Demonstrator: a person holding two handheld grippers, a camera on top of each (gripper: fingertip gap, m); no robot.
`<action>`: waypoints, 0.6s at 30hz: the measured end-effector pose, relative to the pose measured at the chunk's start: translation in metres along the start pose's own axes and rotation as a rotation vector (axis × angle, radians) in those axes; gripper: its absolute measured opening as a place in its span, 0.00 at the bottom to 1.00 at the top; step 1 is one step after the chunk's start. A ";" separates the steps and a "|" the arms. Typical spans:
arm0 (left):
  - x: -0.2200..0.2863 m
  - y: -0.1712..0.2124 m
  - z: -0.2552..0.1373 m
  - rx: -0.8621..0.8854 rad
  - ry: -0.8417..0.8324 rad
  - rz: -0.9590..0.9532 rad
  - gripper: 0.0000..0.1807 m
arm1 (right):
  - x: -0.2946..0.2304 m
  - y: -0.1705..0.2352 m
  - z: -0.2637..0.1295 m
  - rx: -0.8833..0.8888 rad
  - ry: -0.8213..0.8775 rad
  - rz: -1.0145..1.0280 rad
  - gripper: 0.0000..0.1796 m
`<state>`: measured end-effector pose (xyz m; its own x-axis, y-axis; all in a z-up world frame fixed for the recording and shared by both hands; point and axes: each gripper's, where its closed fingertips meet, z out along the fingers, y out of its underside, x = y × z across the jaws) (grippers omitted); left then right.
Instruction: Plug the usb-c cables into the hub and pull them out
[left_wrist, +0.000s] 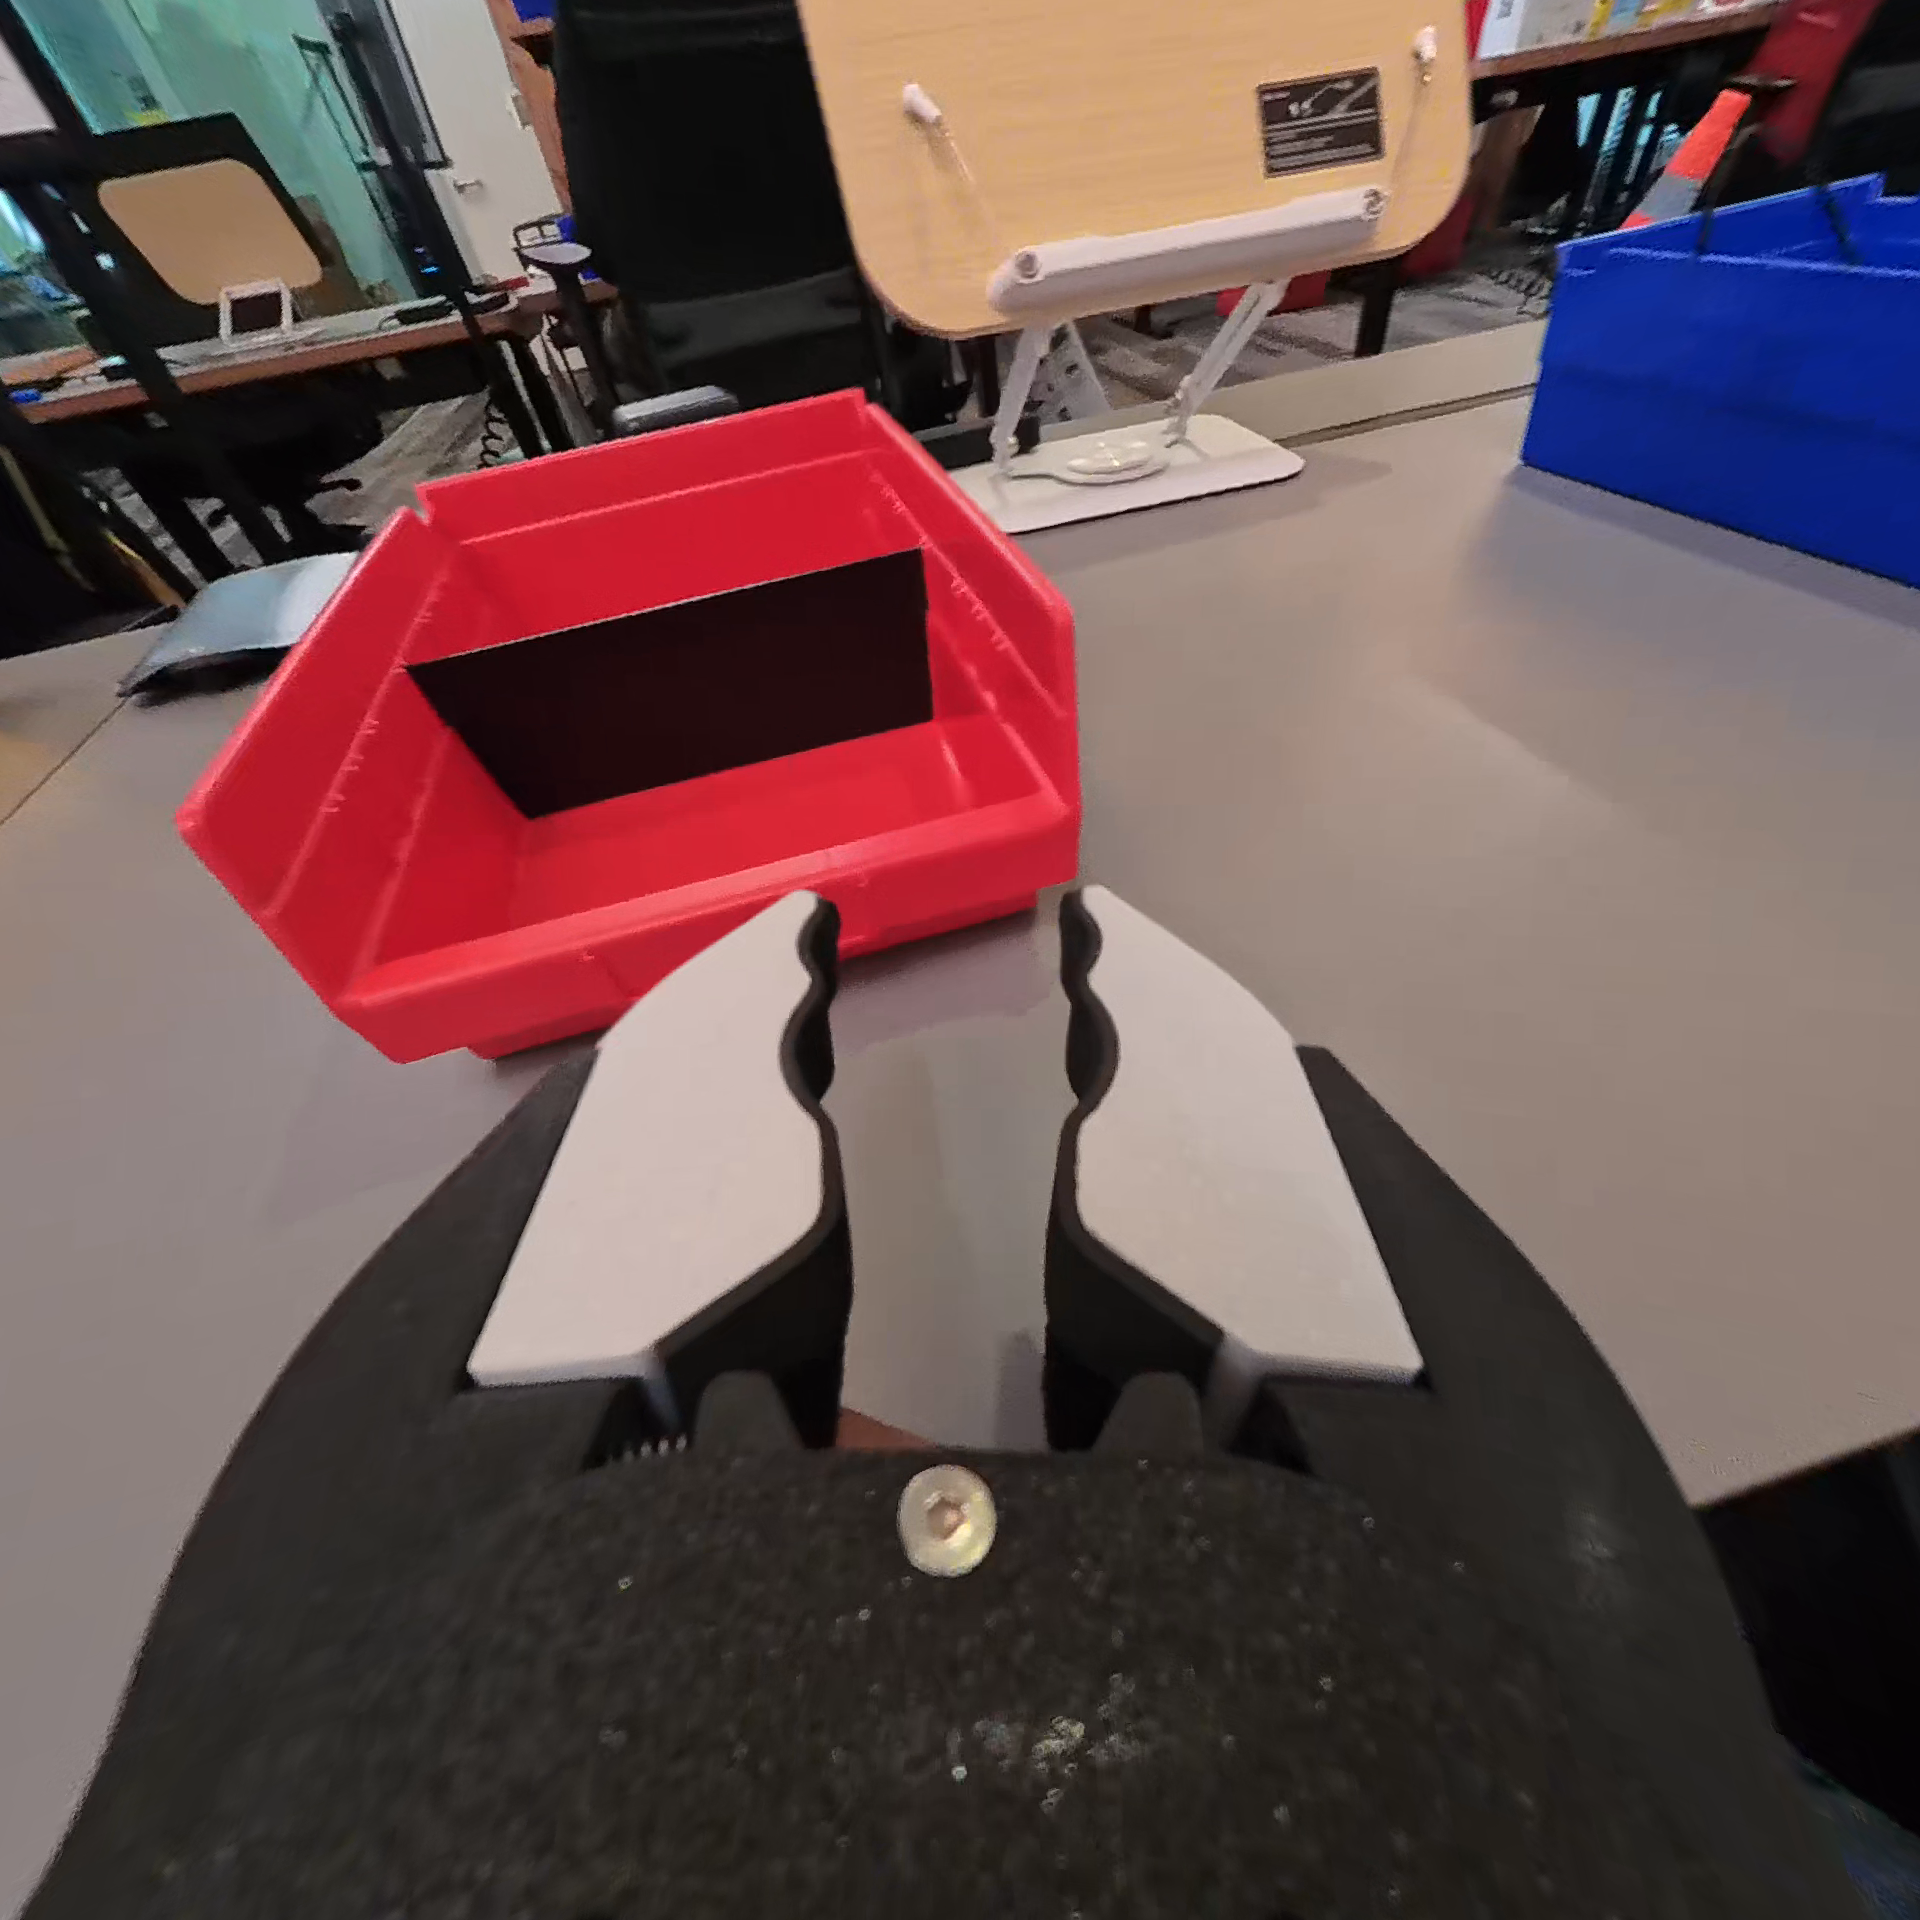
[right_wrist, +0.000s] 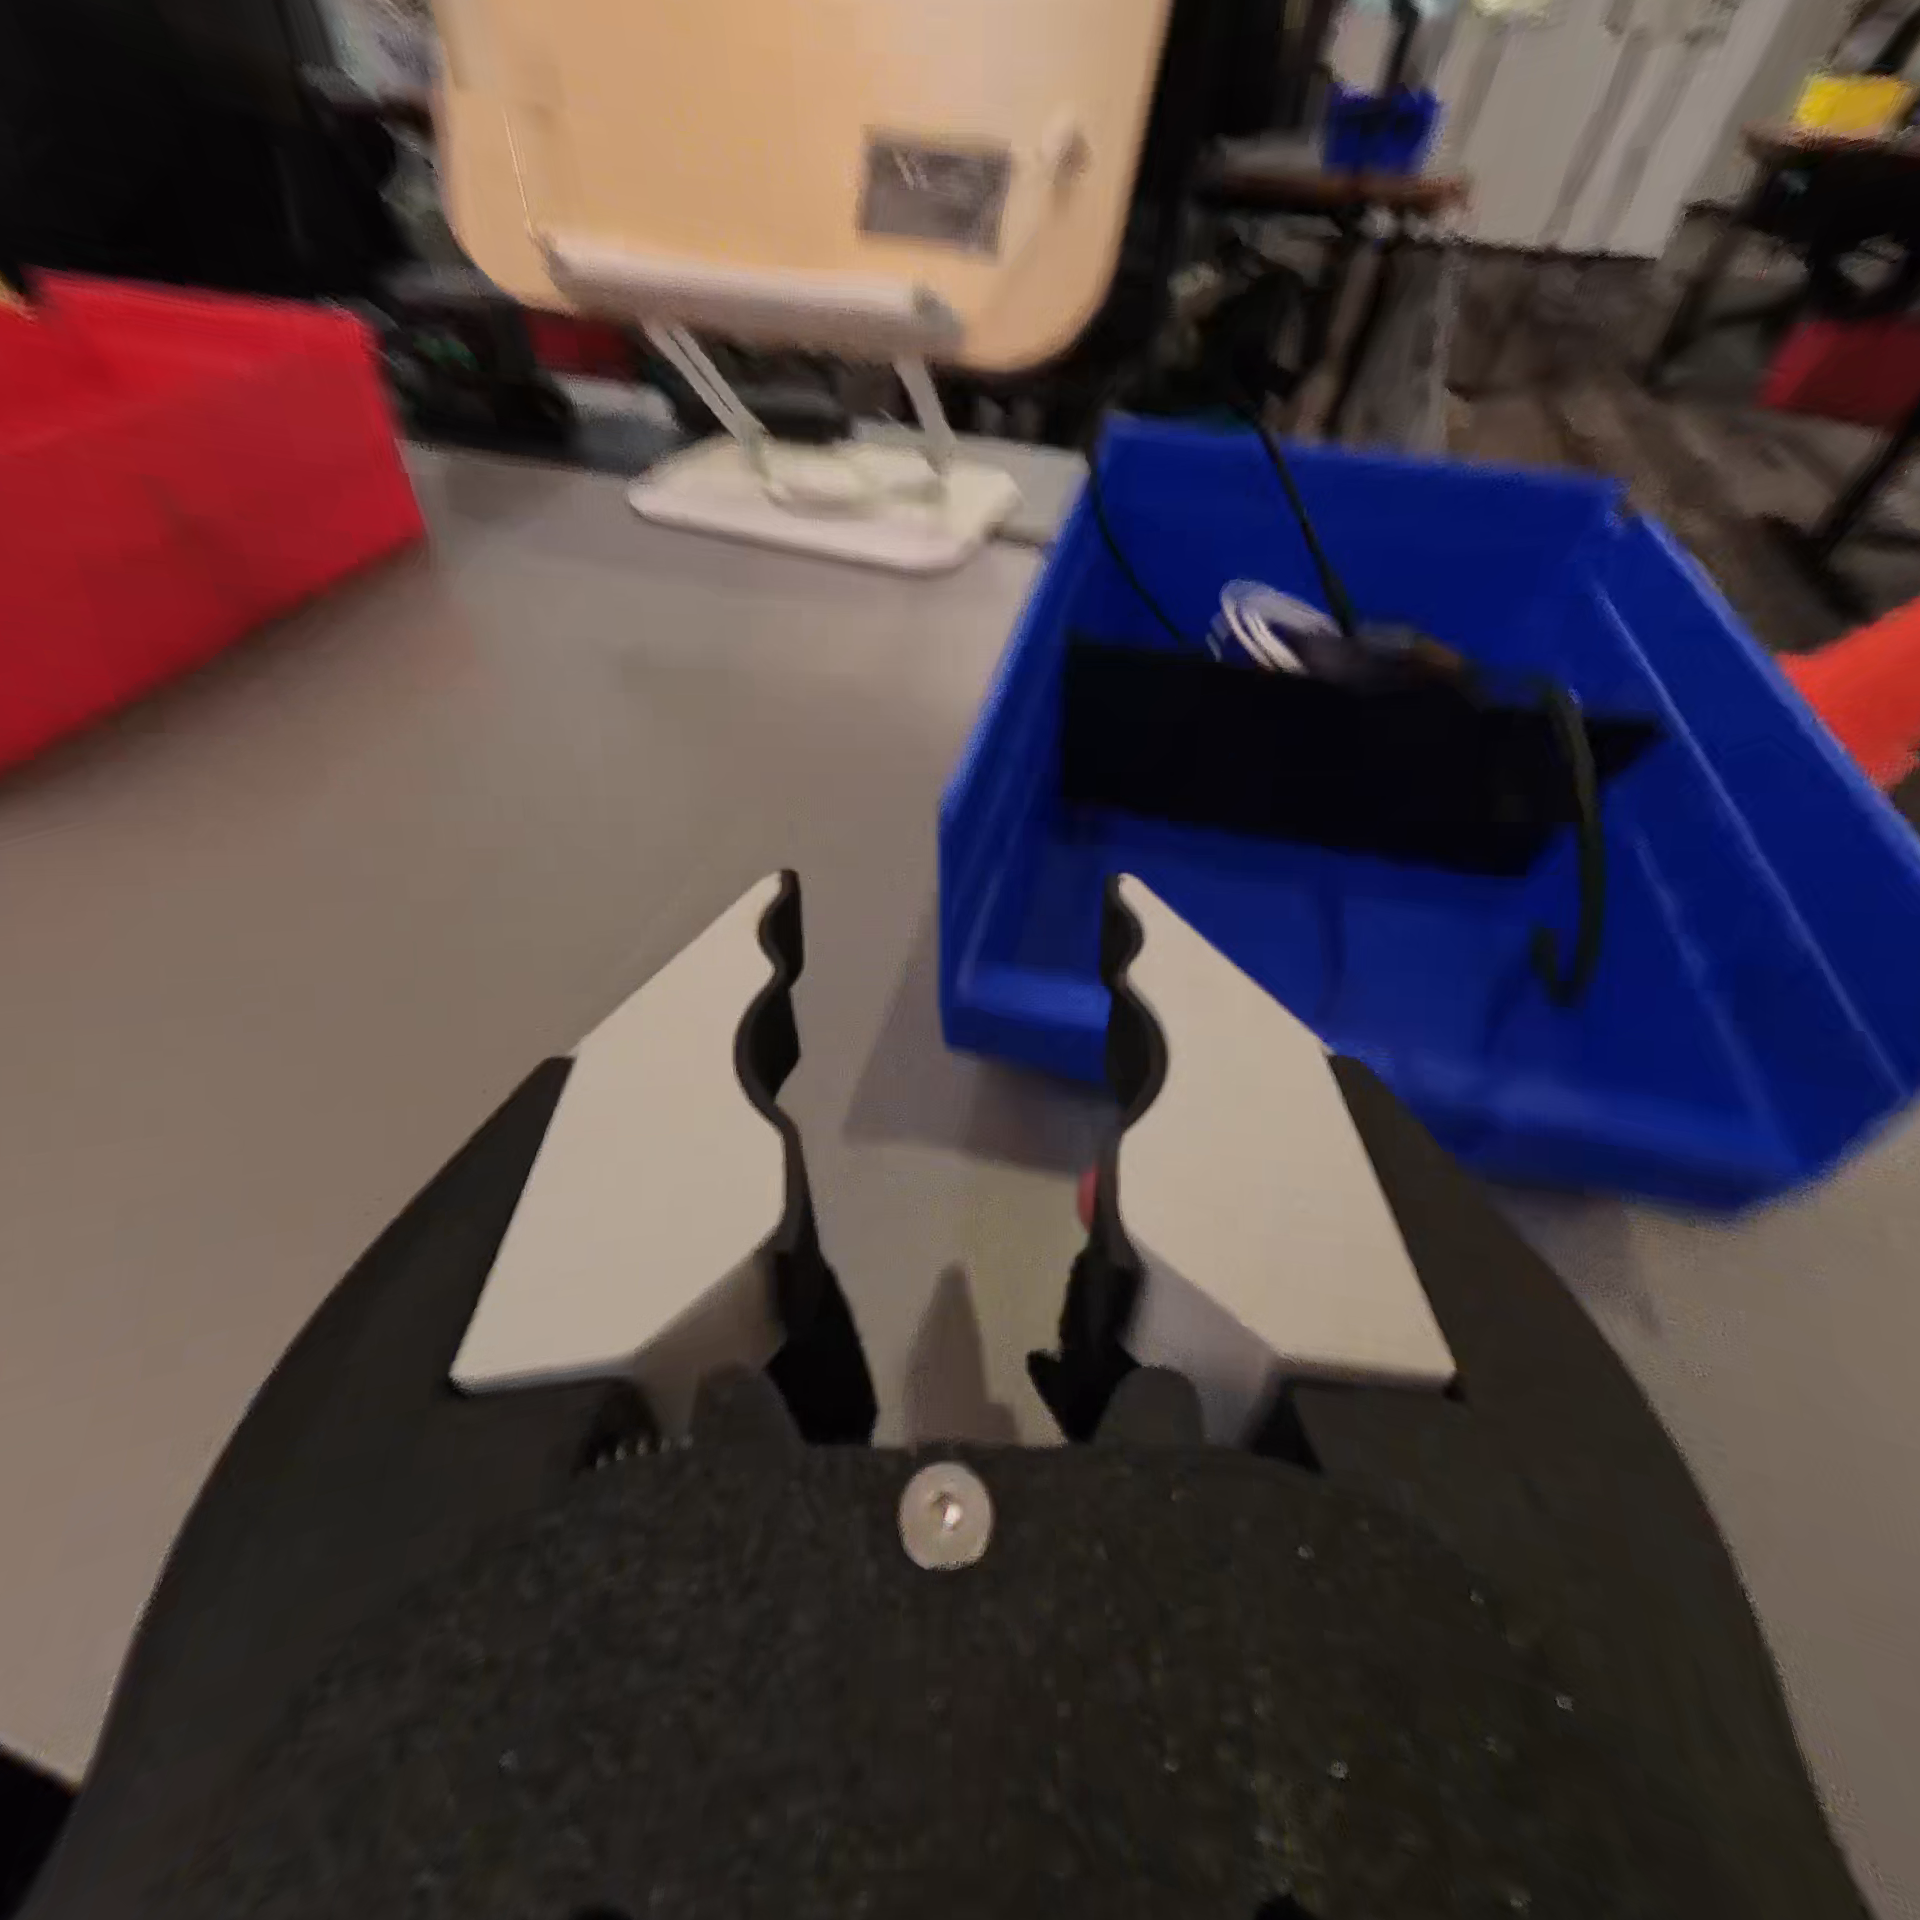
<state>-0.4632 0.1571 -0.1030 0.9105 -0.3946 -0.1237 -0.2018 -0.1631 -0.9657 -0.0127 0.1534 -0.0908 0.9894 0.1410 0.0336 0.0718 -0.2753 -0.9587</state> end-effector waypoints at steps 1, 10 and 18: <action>-0.005 0.002 0.002 -0.005 -0.008 -0.002 0.23 | 0.006 0.012 -0.003 -0.018 0.061 0.003 0.29; -0.029 0.009 0.000 -0.033 -0.052 -0.053 0.23 | 0.044 0.029 -0.001 -0.087 0.116 0.031 0.30; -0.039 0.024 0.004 -0.108 -0.067 -0.205 0.30 | 0.053 0.037 -0.004 -0.120 0.090 0.095 0.31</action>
<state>-0.5015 0.1723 -0.1222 0.9576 -0.2832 0.0538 -0.0449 -0.3311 -0.9425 0.0430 0.1468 -0.1230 0.9994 0.0245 -0.0250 -0.0133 -0.3953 -0.9184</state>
